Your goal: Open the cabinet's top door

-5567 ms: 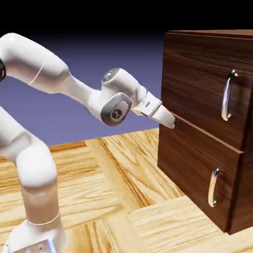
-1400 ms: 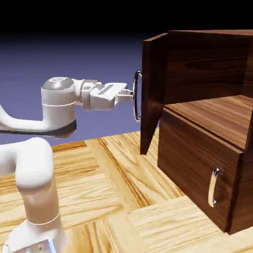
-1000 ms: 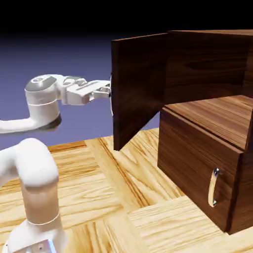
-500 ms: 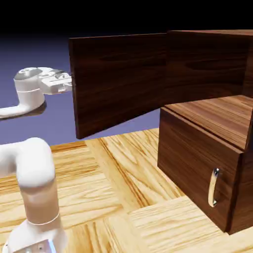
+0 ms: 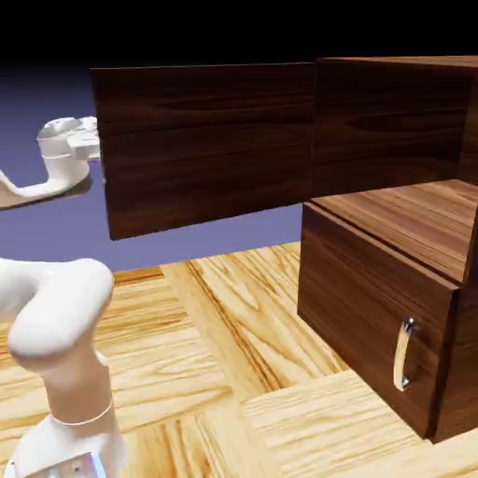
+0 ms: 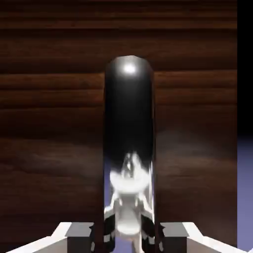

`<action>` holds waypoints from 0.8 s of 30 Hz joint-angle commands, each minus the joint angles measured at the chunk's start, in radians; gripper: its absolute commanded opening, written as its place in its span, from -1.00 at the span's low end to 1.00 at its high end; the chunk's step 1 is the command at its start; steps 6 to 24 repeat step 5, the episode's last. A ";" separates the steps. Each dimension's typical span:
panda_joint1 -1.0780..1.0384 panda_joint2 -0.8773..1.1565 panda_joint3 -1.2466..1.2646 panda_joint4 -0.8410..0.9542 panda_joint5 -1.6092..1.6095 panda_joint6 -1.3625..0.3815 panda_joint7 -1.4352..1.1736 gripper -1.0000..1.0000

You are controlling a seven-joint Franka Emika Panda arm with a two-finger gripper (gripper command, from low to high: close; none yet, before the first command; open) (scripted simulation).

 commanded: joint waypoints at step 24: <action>-0.116 -0.009 0.036 0.150 0.011 -0.102 -0.031 -1.00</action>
